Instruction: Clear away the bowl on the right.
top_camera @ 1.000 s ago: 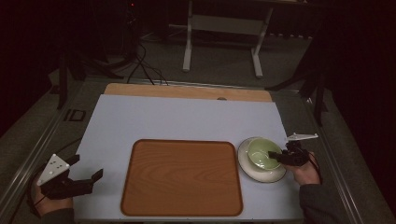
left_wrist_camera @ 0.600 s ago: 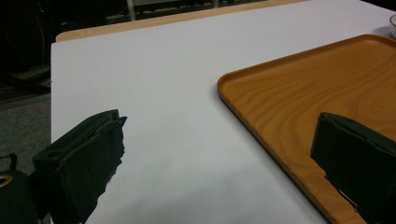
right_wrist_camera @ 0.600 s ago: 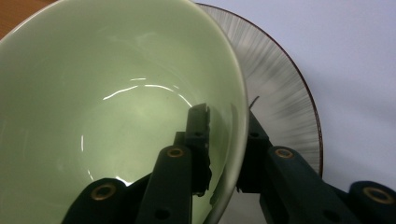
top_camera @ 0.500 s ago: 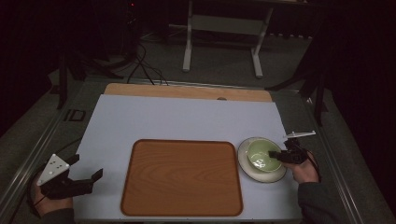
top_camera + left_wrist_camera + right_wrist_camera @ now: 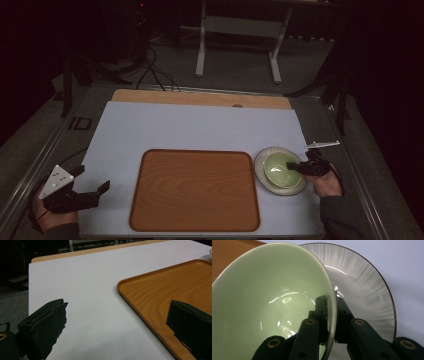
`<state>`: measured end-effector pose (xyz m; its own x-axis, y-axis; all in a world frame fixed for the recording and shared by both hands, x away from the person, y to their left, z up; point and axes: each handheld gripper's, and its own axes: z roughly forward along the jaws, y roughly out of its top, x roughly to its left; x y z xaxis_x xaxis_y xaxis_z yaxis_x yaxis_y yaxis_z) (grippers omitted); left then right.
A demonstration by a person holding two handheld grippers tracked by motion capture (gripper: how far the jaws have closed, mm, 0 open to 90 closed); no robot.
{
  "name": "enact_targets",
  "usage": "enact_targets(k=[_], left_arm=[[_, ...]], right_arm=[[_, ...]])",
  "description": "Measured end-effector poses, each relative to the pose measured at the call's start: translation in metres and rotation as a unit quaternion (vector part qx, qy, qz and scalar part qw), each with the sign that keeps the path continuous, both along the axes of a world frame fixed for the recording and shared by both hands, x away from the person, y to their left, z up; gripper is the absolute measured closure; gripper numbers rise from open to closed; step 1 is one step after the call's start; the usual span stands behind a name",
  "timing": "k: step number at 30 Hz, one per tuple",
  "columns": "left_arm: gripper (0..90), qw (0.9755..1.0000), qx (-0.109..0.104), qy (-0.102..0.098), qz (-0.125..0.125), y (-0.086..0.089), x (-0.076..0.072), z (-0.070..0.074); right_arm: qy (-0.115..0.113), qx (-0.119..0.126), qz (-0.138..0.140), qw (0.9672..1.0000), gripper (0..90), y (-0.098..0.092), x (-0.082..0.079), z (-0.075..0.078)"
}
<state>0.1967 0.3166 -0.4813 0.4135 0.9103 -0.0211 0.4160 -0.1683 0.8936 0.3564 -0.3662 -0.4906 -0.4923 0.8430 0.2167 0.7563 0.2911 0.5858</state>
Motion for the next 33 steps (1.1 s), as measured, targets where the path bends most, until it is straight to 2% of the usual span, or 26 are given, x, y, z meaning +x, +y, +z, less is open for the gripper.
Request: enact_targets(k=[4,18,33], left_arm=[[2.6,1.0000,-0.001,-0.001,0.000,0.000,0.000,0.000],[2.6,1.0000,-0.003,-0.002,0.002,0.001,0.000,0.000],[2.6,1.0000,-0.002,-0.003,0.003,0.001,0.000,0.000]], right_arm=[[-0.002,0.004,0.004,1.0000,83.3,0.000,-0.001,0.002],[-0.017,-0.021,0.025,0.9993,82.8,0.008,-0.002,0.013],[-0.035,-0.029,0.044,0.9980,82.7,0.014,0.001,0.026]])
